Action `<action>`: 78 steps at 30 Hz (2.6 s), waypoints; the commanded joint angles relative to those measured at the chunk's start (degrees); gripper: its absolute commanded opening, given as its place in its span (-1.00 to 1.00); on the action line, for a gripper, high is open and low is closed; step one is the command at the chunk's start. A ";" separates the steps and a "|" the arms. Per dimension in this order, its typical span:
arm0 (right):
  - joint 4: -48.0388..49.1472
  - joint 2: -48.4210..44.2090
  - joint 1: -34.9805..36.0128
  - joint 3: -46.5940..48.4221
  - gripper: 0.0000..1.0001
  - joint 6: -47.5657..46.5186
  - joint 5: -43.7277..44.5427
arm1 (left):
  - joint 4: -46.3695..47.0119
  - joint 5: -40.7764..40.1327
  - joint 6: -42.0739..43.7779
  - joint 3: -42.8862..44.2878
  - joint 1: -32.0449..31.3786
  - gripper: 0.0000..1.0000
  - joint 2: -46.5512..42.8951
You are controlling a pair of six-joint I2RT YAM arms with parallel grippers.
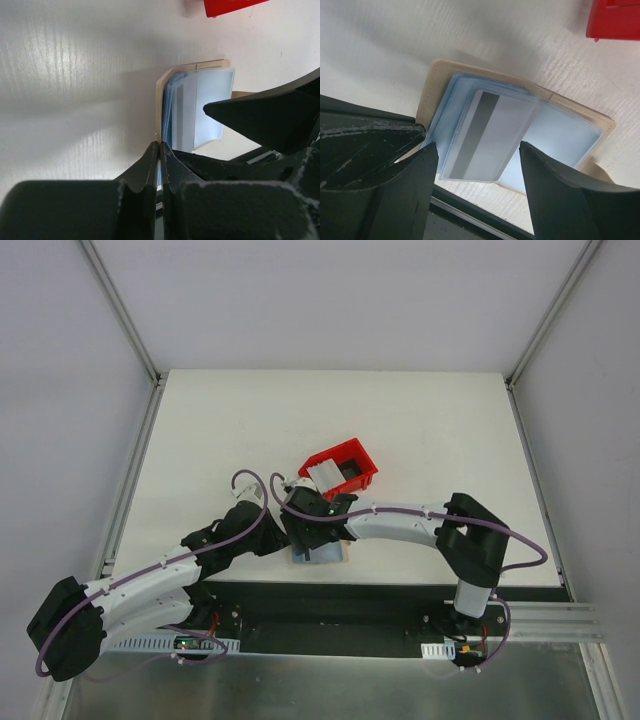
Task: Put the credit cards into the card holder
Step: Turn over the card slot in the card holder, then pick up the credit card from the storage box.
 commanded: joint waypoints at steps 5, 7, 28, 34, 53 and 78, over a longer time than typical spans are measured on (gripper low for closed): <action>-5.47 3.37 1.44 4.82 0.37 -0.70 4.21 | 1.03 -0.06 -0.04 1.59 -0.66 -1.00 -1.28; -5.47 3.02 1.36 4.47 0.35 -0.70 4.74 | 0.95 -0.15 -0.04 1.32 -0.66 -1.00 -1.63; -8.73 -5.15 0.39 -0.89 0.20 0.09 12.04 | 0.86 -2.34 -1.45 -1.76 -0.66 -1.00 -0.93; -7.41 -7.70 -2.07 -3.70 0.17 0.18 11.08 | 0.15 -2.52 -0.57 -1.31 -0.58 -1.00 -0.75; -0.90 -20.45 -14.98 -4.07 0.18 -7.81 -1.31 | -0.37 -4.01 2.94 -0.26 0.57 -1.00 4.25; -2.84 9.69 -34.15 21.43 0.60 -18.72 -28.39 | 0.94 -3.13 4.17 2.38 2.85 -1.00 7.95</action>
